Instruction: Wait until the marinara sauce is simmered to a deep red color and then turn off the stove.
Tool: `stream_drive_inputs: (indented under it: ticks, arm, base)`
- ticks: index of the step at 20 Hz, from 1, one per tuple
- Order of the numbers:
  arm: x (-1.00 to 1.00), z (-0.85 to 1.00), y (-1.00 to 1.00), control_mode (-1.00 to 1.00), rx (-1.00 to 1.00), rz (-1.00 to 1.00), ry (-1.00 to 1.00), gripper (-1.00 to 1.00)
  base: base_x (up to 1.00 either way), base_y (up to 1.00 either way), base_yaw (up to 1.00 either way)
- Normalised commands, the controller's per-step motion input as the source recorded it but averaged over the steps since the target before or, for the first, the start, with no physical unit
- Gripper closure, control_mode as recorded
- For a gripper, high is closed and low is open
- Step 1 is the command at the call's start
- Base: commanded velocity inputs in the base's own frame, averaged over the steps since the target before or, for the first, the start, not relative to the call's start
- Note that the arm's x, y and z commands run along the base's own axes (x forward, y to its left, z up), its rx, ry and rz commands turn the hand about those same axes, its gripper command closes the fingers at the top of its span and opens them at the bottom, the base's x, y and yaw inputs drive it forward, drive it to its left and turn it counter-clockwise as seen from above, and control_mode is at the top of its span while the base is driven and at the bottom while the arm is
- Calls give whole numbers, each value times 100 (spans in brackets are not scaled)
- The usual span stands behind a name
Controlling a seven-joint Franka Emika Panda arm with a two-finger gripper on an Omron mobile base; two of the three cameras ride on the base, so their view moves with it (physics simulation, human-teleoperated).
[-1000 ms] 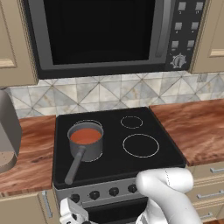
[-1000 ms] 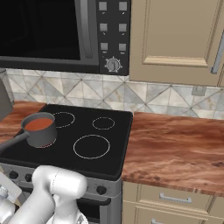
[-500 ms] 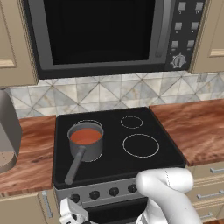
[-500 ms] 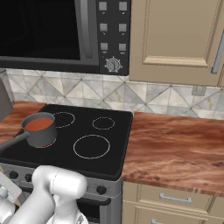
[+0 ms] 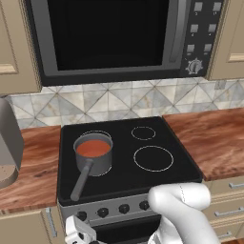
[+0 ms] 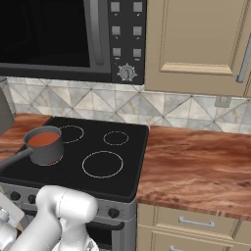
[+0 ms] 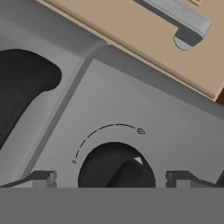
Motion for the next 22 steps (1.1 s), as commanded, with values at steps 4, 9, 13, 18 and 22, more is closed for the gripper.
stream_drive_inputs:
  ticks: [4, 9, 13, 18, 22]
  arm:
    - [0, 0, 0, -100, 0, 0, 0, -100]
    - [0, 0, 0, -100, 0, 0, 0, -100]
    - [0, 0, 0, -100, 0, 0, 0, -100]
    - [0, 0, 0, -100, 0, 0, 0, -100]
    - [0, 0, 0, -100, 0, 0, 0, -100]
  base:
    - [0, 0, 0]
    - [0, 0, 0]
    - [0, 0, 0]
    - [0, 0, 0]
    - [0, 0, 0]
